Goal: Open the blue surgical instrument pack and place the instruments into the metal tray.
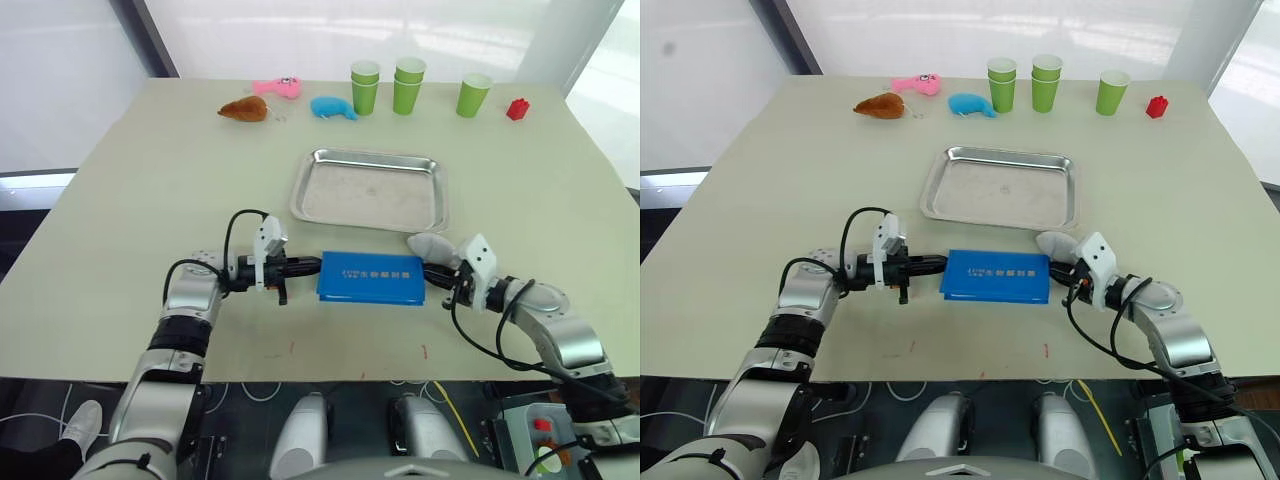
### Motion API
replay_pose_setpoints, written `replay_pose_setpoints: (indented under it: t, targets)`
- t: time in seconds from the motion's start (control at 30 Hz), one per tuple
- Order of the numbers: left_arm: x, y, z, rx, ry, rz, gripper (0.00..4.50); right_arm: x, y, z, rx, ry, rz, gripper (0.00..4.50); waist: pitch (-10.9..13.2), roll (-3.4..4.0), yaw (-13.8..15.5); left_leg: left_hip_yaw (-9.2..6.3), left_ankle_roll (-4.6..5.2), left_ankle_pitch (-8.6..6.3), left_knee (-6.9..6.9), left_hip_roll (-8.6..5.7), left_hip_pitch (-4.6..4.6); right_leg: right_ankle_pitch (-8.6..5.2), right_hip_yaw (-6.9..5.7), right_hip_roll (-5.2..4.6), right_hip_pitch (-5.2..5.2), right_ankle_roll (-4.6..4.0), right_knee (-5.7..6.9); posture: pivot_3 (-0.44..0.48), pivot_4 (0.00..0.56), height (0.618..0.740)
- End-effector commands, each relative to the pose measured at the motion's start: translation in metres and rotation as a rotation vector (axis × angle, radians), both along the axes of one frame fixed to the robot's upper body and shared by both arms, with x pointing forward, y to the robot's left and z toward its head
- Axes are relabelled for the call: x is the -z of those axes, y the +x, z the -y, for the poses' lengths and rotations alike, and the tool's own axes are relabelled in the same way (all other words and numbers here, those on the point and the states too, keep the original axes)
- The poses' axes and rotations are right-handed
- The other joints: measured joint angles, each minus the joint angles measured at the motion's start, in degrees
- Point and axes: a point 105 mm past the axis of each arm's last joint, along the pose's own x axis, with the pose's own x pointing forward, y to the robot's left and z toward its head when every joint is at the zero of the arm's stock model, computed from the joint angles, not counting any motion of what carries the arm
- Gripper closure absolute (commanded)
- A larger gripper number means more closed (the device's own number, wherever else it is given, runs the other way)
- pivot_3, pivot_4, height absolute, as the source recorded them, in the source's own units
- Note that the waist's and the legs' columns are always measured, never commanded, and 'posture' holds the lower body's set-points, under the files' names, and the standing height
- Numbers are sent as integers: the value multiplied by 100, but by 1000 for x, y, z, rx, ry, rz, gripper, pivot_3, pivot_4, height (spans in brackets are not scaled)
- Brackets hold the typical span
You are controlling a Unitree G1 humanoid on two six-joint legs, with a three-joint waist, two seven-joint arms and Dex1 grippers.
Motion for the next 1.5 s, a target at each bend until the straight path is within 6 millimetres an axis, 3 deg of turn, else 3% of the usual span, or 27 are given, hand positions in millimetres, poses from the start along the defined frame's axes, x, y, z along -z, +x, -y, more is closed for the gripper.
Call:
replay_pose_setpoints:
  t: [0.03, 0.37, 0.47, 0.57, 0.8, 0.9, 1.0, 1.03, 1.13, 1.2, 1.23, 1.33, 1.4, 1.5]
  targets:
    - [17, -6, 24, 45, 6, -47, 4470, -15, 5, 1, -18, 2, 70, 4500, -4, 6, 14, 1, 1, 0, 1, -1, 0, 0, 1, -1, 0, 0, 0, 0, 150, 740]
    - [24, -5, -3, -8, 59, -40, 4470, -10, -11, -12, -83, 30, 55, 4500, -26, 41, -41, 4, 6, -4, 2, 0, 6, 0, 4, 2, 1, 1, 2, 0, 150, 740]
    - [26, -10, -14, -20, 89, -40, 4470, -11, -10, -9, -54, 14, 100, 4500, -29, 46, -153, 1, 6, -4, 1, 3, 7, 0, 4, 6, 1, 1, 5, 0, 150, 740]
    - [26, -10, -32, -84, 109, -17, 4470, -13, -12, 6, -15, 1, 132, 4500, -30, 46, -216, 4, 6, -4, 0, 7, 13, 0, 8, 9, 1, 0, 10, 0, 150, 740]
    - [10, -7, -62, -210, 101, 55, 4470, -19, -23, 41, 33, -10, 152, 4500, -30, 46, -302, 11, 7, -4, -3, 18, 19, -1, 17, 19, 1, -1, 11, 0, 150, 740]
    - [-8, -18, -76, -177, 74, 81, 4470, -22, -33, 51, -1, -17, 167, 4500, -27, 44, -319, 15, 9, -6, -6, 25, 22, -1, 28, 31, -2, -2, 11, 0, 150, 740]
    - [-21, -34, -78, -86, 91, 107, 4470, -27, -41, 48, -77, -18, 207, 4500, -21, 40, -298, 18, 12, -8, -8, 28, 19, -2, 33, 33, -7, -3, 10, 0, 150, 740]
    - [-24, -39, -77, -47, 112, 117, 4500, -27, -45, 46, -112, -34, 224, 3986, -19, 38, -280, 20, 12, -8, -8, 28, 18, -2, 32, 32, -8, -3, 9, 0, 150, 740]
    - [-33, -55, -74, 65, 159, 148, 3683, -23, -51, 40, -209, -93, 270, 2761, -16, 34, -209, 19, 12, -8, -5, 23, 11, -2, 25, 23, -6, -1, 2, 0, 150, 740]
    - [-41, -64, -71, 127, 170, 160, 2617, -26, -52, 36, -244, -78, 293, 1641, -15, 32, -163, 20, 12, -8, -3, 22, 8, -2, 24, 20, -6, -1, 0, 0, 150, 740]
    - [-44, -68, -70, 153, 170, 161, 2400, -27, -53, 33, -268, -77, 306, 1419, -13, 30, -157, 21, 12, -8, -2, 22, 8, -2, 25, 21, -6, -1, 0, 0, 150, 740]
    - [-55, -80, -66, 231, 157, 168, 822, -30, -57, 22, -337, -83, 343, 0, -11, 31, -142, 22, 12, -8, -2, 24, 8, -3, 26, 22, -6, -1, 0, 0, 150, 740]
    - [-64, -87, -61, 281, 142, 179, 78, -30, -56, 14, -366, -102, 380, 0, -10, 29, -142, 23, 12, -8, -2, 24, 8, -3, 28, 23, -6, -1, -1, 0, 150, 740]
    - [-76, -95, -57, 336, 117, 181, 29, -25, -54, 2, -397, -124, 405, 0, -6, 25, -142, 22, 12, -8, -2, 26, 8, -3, 27, 25, -7, -2, 0, 0, 150, 740]
